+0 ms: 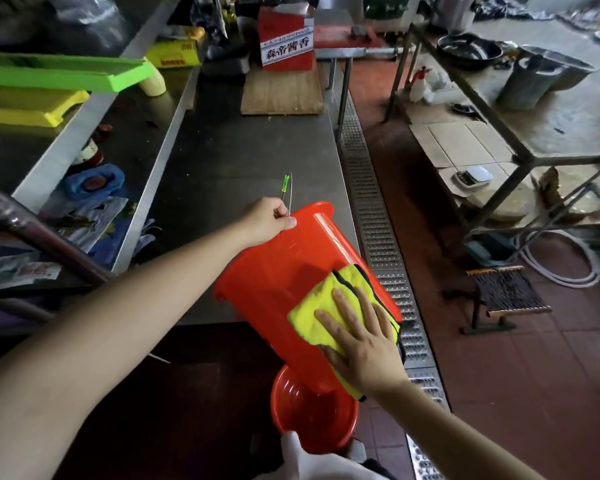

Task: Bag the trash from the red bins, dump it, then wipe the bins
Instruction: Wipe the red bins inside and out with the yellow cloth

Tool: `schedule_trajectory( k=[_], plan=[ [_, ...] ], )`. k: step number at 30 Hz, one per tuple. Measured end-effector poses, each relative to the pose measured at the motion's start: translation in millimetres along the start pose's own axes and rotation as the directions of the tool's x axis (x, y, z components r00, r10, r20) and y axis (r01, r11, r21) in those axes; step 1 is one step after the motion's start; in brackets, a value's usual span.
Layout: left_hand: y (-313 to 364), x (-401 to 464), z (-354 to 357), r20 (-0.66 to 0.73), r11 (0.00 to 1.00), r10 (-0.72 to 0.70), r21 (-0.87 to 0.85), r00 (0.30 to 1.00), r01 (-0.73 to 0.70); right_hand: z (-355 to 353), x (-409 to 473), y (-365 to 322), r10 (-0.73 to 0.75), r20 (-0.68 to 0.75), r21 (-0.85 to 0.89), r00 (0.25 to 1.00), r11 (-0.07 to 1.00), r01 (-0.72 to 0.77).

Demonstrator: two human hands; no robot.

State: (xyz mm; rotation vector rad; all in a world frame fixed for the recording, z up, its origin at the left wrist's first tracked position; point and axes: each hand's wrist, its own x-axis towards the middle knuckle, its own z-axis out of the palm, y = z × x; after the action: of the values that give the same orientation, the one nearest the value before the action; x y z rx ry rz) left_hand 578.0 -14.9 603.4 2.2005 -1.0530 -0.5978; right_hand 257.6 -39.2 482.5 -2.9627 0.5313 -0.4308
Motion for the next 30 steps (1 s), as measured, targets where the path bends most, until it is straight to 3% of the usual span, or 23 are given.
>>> schedule_trajectory(
  k=[5,9,14,20,26,30],
  plan=[
    [8.9,-21.9,3.6,-0.07,0.998,-0.054,0.013,0.996,0.055,-5.3,-16.4,10.8,0.0,0.046,0.053,0.999,0.999,-0.002],
    [9.8,-41.1,-0.4,-0.109,0.997,-0.079,-0.009,0.991,0.079,-16.1,47.4,6.7,0.038,0.106,0.114,0.994,0.992,-0.05],
    [-4.3,-58.6,-2.7,-0.19,0.997,-0.05,0.049,0.98,0.06,-21.4,131.0,-6.8,-0.034,0.196,0.183,0.98,0.983,-0.003],
    [-29.3,-77.6,-1.3,-0.2,0.995,-0.04,0.078,0.979,0.056,-10.4,55.3,3.9,-0.11,0.072,0.155,0.991,0.983,0.098],
    [-44.4,-89.6,-4.7,-0.176,0.998,-0.047,0.027,0.983,0.052,-6.7,-25.7,21.8,-0.061,0.054,0.189,0.997,0.981,0.05],
    [-49.0,-91.7,-4.1,-0.195,0.999,-0.029,0.021,0.98,0.034,-11.5,4.7,-5.2,0.01,0.082,0.194,0.997,0.981,-0.026]
  ],
)
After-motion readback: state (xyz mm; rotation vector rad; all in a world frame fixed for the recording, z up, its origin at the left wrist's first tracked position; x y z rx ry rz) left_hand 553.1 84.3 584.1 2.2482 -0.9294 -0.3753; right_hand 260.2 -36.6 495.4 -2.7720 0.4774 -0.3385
